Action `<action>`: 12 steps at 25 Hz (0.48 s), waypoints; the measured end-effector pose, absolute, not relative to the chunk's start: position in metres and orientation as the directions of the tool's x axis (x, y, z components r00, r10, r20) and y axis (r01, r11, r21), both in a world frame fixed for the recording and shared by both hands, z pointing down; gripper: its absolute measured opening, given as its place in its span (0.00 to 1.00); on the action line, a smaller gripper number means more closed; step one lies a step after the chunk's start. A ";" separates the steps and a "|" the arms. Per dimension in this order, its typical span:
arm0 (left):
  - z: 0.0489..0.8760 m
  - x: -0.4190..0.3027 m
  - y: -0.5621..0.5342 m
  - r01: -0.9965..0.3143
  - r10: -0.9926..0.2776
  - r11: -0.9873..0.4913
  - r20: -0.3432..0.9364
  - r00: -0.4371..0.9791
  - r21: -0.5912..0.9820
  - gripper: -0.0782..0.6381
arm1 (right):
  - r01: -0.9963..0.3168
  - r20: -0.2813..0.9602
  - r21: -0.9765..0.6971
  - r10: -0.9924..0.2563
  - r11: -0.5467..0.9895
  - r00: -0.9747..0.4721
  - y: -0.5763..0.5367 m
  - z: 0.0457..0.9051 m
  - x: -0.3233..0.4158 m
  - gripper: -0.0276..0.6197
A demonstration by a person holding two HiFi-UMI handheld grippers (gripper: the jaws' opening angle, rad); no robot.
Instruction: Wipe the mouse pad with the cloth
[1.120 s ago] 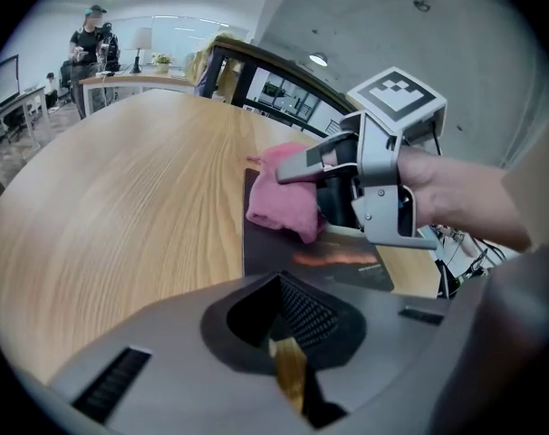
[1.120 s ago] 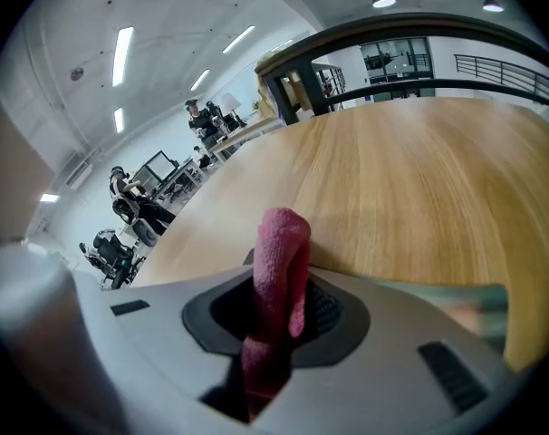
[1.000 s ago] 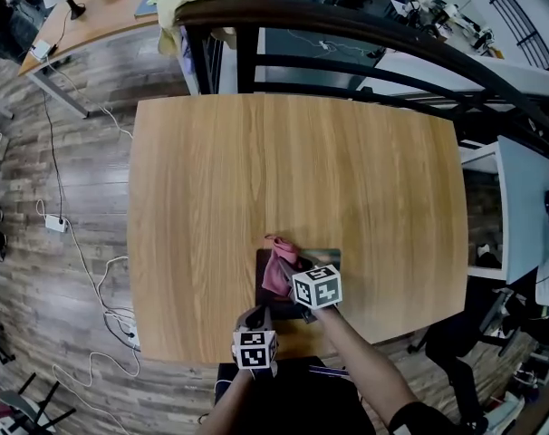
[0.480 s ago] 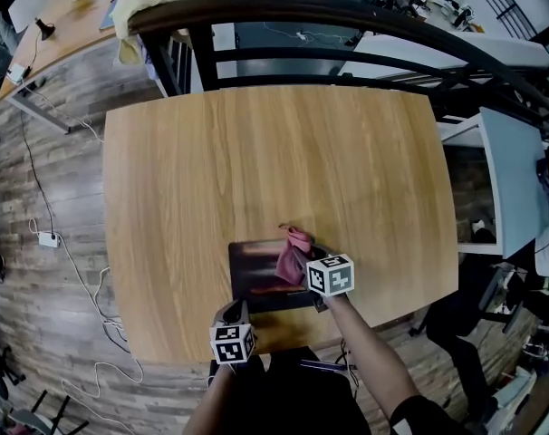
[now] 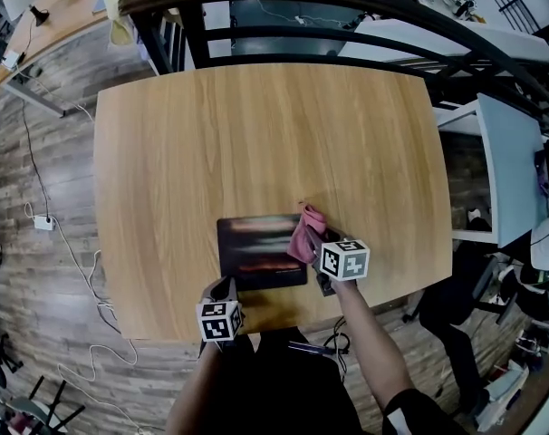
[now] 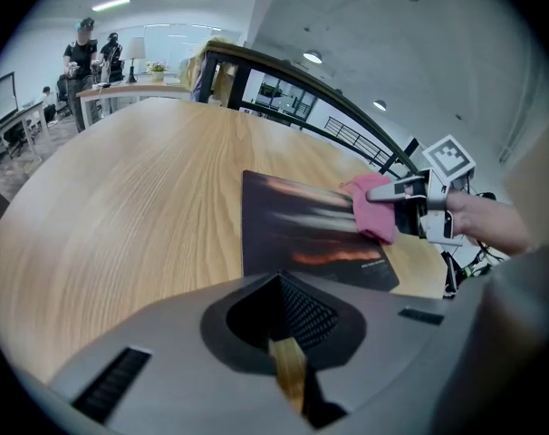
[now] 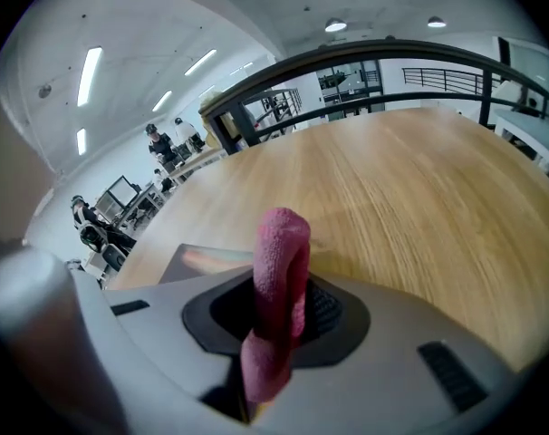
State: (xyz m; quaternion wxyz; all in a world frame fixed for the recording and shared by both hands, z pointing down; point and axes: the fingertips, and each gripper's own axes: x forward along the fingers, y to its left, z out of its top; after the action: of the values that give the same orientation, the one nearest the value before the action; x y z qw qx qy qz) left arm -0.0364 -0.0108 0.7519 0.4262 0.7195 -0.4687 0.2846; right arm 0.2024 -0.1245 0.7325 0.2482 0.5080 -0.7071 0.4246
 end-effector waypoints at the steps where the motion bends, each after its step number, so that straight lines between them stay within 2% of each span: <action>1: 0.751 -0.035 -0.010 -0.915 -0.430 -0.209 0.808 0.403 0.345 0.14 | -0.919 0.766 -0.371 -0.514 0.136 -0.385 -0.123 0.723 0.194 0.18; 7: 0.750 -0.035 -0.015 -0.905 -0.425 -0.233 0.800 0.424 0.356 0.14 | -0.789 0.637 -0.550 -0.474 0.274 -0.608 -0.123 0.683 0.083 0.18; 12: 0.752 -0.036 -0.015 -0.897 -0.423 -0.223 0.792 0.441 0.380 0.14 | -0.713 0.596 -0.618 -0.393 0.331 -0.700 -0.123 0.696 0.004 0.18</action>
State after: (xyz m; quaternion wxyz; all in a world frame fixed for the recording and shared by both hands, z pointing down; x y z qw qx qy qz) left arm -0.0356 -0.0155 0.7517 0.4299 0.7318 -0.4510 0.2760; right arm 0.0044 -0.1226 0.6960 0.1728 0.3464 -0.7974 0.4629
